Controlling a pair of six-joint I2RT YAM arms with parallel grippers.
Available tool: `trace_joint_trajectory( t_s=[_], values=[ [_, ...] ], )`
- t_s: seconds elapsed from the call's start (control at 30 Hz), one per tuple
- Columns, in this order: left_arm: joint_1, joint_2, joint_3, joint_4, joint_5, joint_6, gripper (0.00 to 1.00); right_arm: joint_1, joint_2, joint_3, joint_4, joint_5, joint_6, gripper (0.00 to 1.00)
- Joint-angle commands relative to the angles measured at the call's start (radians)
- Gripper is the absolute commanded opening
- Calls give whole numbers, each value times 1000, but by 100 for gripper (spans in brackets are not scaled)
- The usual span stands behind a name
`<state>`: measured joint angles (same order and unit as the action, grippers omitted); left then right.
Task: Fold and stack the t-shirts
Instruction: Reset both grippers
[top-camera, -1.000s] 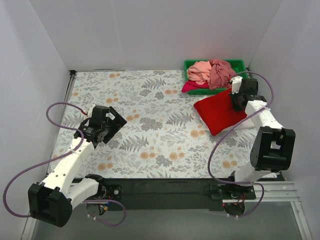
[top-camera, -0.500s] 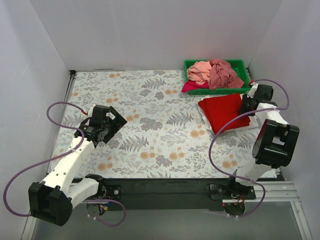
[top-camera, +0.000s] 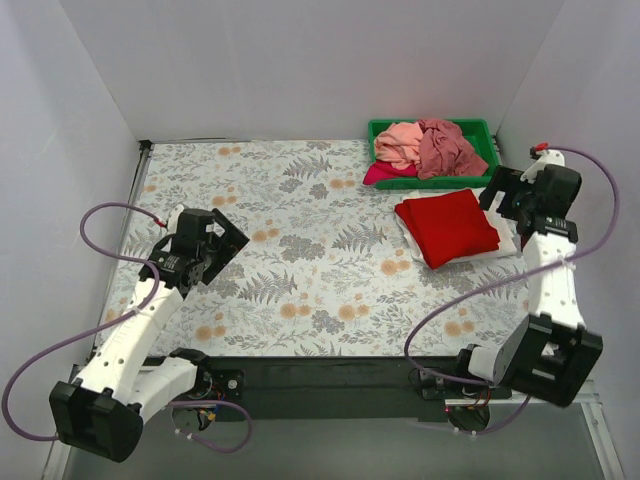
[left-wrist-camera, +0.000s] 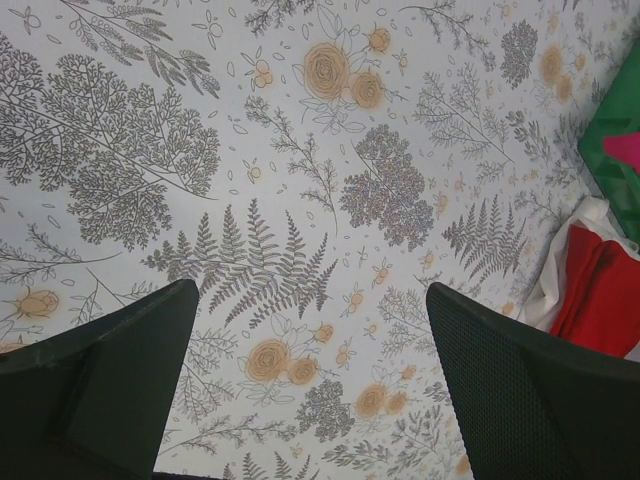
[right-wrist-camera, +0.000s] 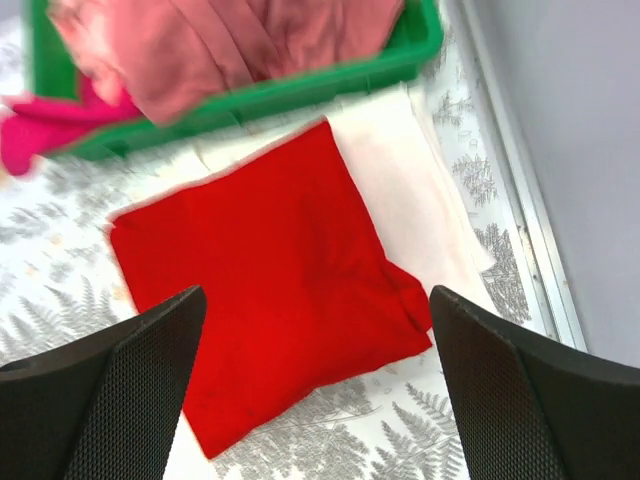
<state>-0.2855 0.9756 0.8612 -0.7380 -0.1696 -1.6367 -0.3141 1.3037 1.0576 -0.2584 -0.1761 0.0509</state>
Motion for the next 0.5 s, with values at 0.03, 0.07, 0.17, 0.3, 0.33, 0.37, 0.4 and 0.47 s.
trace_joint_trajectory(
  t_s=[0.03, 0.07, 0.17, 0.3, 0.33, 0.37, 0.4, 0.47],
  values=[
    [-4, -72, 39, -95, -77, -2, 98, -2, -246, -180, -31, -25, 119, 98],
    [-4, -83, 38, -125, -97, -6, 98, 0, -339, -215, -33, -49, 122, 98],
    [-4, -127, 24, -158, -111, -14, 98, -2, -519, -359, -56, -173, 141, 98],
    [-4, -187, 3, -166, -105, -14, 98, 0, -690, -459, -94, -211, 191, 98],
    [-4, -210, -1, -166, -105, -15, 98, 0, -711, -478, -103, -211, 201, 98],
    [-4, -221, -7, -170, -105, -15, 98, 0, -739, -482, -114, -211, 199, 98],
    [-4, -230, -8, -170, -107, -15, 98, 0, -742, -485, -125, -211, 193, 98],
    [-4, -252, -8, -179, -117, -15, 98, 0, -733, -476, -163, -209, 173, 98]
  ],
)
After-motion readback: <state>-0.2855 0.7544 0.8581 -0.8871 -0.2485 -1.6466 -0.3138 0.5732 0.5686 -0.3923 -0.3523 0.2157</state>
